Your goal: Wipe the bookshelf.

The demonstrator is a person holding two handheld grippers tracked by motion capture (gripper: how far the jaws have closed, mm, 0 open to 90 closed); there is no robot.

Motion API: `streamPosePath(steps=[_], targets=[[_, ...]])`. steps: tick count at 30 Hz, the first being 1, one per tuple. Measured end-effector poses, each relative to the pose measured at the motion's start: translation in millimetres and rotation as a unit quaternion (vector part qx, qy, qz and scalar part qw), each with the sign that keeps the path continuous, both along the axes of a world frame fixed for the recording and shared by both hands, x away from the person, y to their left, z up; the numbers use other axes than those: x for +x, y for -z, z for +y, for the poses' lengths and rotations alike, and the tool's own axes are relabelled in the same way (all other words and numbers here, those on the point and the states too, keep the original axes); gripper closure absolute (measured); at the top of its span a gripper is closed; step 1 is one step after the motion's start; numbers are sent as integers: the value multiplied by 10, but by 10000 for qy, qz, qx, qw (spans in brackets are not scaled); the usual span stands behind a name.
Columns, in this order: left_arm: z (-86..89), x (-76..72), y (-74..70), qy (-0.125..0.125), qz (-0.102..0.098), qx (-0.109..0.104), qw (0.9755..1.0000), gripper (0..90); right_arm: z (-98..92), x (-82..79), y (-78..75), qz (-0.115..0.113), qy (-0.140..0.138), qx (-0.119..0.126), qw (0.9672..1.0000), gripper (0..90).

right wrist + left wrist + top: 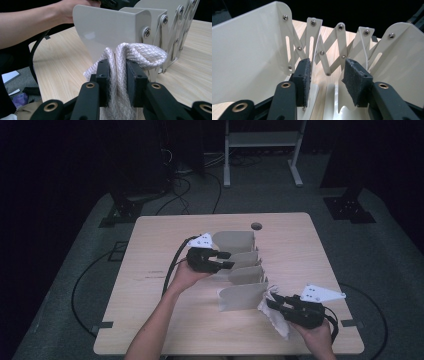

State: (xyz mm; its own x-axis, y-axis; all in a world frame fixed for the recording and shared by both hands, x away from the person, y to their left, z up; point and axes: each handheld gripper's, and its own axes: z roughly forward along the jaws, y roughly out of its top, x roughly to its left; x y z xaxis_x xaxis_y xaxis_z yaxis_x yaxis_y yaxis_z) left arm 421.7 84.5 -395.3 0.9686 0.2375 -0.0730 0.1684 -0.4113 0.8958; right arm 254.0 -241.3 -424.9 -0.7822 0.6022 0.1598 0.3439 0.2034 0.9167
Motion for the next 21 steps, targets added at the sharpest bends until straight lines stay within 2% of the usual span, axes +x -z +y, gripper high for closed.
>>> streamPosePath(steps=[5, 10, 17, 21], targets=[[-41, 41, 37, 34, 66, 49, 10000, 638, 34, -11, -13, -17, -24, -8, 10000, 733], [-63, 74, 34, 30, 46, 153, 9999, 715, 105, 25, 6, 28, -12, -24, 10000, 732], [-71, 78, 49, 25, 53, 142, 9999, 869, 208, 65, 41, 87, 62, -49, 9999, 733], [-80, 49, 50, 8, -14, 159, 9999, 890, 220, 65, 47, 108, 119, -46, 9999, 733]])
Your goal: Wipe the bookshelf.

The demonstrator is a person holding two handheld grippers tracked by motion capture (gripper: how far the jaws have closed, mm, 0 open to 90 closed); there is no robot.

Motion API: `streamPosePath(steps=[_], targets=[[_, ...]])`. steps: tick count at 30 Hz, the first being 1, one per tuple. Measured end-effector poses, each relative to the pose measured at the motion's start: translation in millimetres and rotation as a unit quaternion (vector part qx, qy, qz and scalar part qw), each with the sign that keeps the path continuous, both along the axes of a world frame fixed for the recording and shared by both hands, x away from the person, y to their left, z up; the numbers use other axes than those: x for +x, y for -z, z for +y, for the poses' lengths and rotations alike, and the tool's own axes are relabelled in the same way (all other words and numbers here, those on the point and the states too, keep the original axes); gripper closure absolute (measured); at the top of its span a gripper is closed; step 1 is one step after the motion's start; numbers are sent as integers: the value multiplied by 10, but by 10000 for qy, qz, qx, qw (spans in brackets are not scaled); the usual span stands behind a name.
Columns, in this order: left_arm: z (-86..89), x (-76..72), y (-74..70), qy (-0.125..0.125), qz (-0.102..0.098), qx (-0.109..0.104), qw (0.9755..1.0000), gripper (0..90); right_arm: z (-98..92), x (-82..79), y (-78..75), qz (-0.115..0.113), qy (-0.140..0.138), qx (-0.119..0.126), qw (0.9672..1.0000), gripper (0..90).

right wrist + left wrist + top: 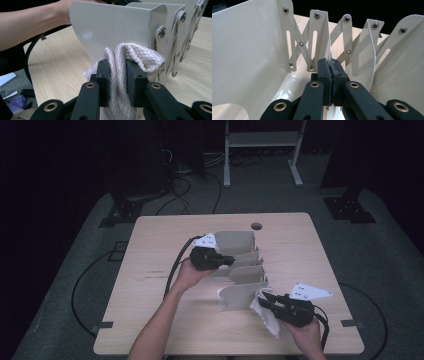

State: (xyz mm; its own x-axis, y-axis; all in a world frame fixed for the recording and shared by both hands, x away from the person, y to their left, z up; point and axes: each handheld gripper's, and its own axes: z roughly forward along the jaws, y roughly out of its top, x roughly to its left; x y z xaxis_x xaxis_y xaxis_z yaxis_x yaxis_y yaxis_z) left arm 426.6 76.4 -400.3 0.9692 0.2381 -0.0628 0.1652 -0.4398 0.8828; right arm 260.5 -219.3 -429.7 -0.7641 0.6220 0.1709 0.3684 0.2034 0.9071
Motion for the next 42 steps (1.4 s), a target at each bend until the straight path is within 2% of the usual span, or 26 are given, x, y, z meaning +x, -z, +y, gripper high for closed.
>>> streamPosePath(steps=[5, 15, 28, 35, 42], targets=[[-9, -60, -13, -105, -121, 70, 9998, 900, 17, 7, 0, -6, 66, -20, 10000, 734], [146, -173, -23, -474, -92, 72, 9988, 900, 86, 61, -9, -48, 204, -100, 9997, 736], [437, -380, -20, -1151, 3, -1, 9934, 891, 218, 274, -17, -148, 230, -238, 9993, 736], [577, -469, -30, -1337, 38, -2, 9910, 885, 244, 360, -4, -163, 243, -232, 9993, 736], [677, -546, -27, -1418, 94, -30, 9898, 883, 222, 395, 18, -141, 305, -198, 9992, 735]])
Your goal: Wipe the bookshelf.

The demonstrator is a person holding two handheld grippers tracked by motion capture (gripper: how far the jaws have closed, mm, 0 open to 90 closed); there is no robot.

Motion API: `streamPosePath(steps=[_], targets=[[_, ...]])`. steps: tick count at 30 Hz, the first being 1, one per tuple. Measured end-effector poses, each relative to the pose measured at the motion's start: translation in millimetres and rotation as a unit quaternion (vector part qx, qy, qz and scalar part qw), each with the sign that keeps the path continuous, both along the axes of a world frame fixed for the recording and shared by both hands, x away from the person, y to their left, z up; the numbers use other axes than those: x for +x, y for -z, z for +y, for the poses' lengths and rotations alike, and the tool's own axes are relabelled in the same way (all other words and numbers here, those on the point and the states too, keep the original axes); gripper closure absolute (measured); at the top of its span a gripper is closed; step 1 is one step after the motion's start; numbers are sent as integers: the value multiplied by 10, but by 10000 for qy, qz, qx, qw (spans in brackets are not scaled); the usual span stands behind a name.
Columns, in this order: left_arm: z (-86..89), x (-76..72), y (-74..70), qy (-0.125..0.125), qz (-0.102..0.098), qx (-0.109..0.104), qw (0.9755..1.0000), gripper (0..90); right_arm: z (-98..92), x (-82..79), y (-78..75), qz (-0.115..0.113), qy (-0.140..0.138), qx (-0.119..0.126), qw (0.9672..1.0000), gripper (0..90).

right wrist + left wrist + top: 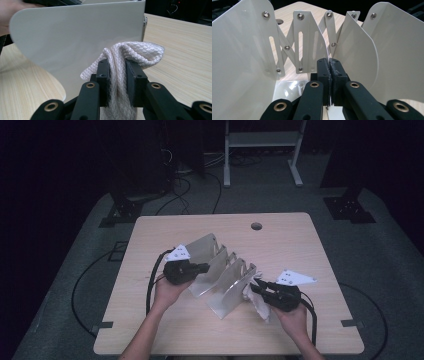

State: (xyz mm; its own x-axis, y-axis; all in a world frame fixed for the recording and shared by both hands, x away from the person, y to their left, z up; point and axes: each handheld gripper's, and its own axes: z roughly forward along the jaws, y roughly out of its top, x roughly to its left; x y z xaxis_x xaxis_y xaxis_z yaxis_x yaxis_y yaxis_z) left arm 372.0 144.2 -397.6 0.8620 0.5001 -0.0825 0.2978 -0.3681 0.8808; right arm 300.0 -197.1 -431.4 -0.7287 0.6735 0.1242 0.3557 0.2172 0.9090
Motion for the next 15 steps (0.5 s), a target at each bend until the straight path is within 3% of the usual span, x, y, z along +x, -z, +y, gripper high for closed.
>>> streamPosePath(steps=[8, 15], targets=[[44, -47, 20, -26, 26, -88, 10000, 880, -38, 10, -10, 94, -55, 98, 9999, 734], [54, -51, 30, -46, 24, -114, 9999, 876, -50, -39, -142, -145, -116, 307, 9994, 734]])
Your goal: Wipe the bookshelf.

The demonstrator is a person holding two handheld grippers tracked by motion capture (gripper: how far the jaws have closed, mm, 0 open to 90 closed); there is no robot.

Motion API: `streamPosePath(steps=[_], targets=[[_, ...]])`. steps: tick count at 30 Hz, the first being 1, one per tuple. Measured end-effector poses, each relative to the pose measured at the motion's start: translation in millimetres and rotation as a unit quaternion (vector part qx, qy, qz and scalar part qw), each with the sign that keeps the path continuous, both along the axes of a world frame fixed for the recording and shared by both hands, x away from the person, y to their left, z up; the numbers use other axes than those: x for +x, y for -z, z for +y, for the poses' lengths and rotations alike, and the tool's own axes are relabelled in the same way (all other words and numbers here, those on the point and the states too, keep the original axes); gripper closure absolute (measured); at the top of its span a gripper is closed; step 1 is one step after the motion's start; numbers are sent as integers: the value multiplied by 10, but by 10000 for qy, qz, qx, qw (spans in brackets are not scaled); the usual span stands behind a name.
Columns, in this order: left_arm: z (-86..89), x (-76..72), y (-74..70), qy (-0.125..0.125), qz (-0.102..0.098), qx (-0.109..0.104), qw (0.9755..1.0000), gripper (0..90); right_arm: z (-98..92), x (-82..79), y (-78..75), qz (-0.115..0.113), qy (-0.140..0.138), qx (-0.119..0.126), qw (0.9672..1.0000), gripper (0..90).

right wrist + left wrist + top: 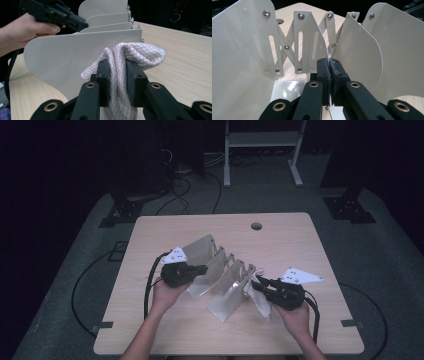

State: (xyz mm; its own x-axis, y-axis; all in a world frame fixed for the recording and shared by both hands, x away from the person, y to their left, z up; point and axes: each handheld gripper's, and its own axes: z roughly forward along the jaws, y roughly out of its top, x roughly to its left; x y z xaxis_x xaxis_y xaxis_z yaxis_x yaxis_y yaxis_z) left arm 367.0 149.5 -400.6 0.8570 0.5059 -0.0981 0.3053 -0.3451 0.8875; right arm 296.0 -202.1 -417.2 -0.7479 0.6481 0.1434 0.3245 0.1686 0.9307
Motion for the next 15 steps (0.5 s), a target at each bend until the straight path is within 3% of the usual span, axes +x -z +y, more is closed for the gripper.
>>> streamPosePath(steps=[6, 12, 15], targets=[[-1, -8, 2, 5, 9, 5, 10000, 874, 13, 5, 124, 150, -18, -117, 9998, 734], [2, -3, 4, 20, -5, -2, 10000, 874, -4, -20, -102, -176, 1, 44, 9998, 734], [1, -3, 5, 18, -3, -16, 10000, 873, -7, -20, -85, -182, 9, 54, 9998, 733]])
